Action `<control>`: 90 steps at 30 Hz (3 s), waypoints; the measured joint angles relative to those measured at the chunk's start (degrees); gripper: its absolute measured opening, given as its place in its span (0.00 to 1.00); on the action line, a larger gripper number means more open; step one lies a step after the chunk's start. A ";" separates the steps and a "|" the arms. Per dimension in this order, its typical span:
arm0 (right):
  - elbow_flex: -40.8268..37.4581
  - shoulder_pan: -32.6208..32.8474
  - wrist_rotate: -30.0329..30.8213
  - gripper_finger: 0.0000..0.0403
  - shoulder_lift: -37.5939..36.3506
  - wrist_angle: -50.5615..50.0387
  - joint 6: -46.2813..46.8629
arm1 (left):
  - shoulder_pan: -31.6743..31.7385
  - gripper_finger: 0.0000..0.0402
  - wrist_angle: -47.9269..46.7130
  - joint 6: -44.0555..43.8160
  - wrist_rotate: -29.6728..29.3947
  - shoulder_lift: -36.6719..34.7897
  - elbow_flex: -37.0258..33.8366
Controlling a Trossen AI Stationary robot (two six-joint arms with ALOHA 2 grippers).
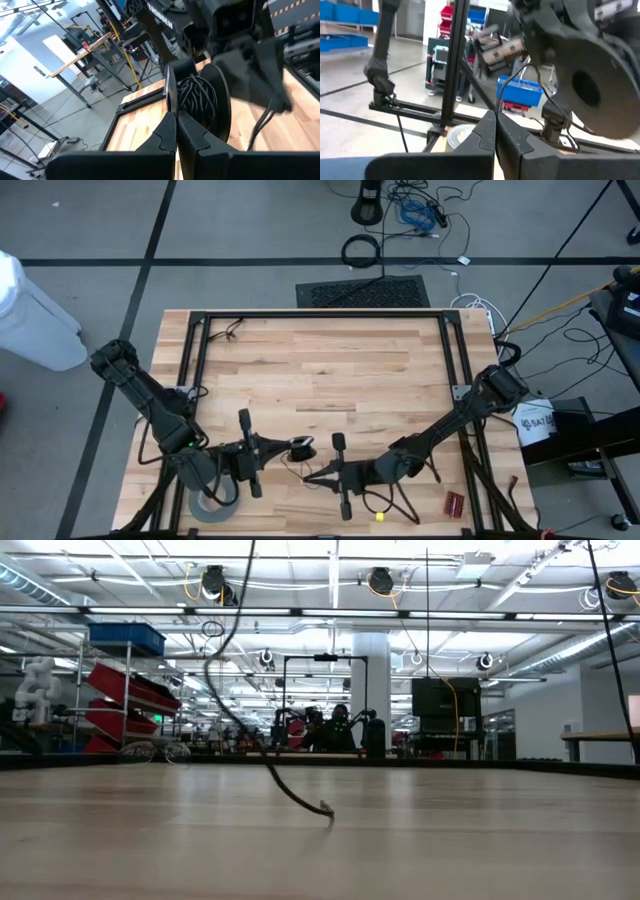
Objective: Coil cords
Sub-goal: Uncoil the black wire from the spool
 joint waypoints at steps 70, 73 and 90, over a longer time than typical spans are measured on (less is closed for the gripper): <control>0.00 -0.83 6.16 0.38 -3.51 -7.43 3.42 | -6.45 0.00 -5.87 -8.18 0.13 -3.67 0.00; 0.00 -1.35 5.57 0.40 -3.51 -7.10 3.17 | -6.45 0.00 -5.87 -8.18 0.13 -3.67 0.00; 0.00 -6.65 -10.57 0.37 -3.49 -7.46 6.26 | -5.57 0.00 -5.77 -7.64 1.25 -3.67 0.00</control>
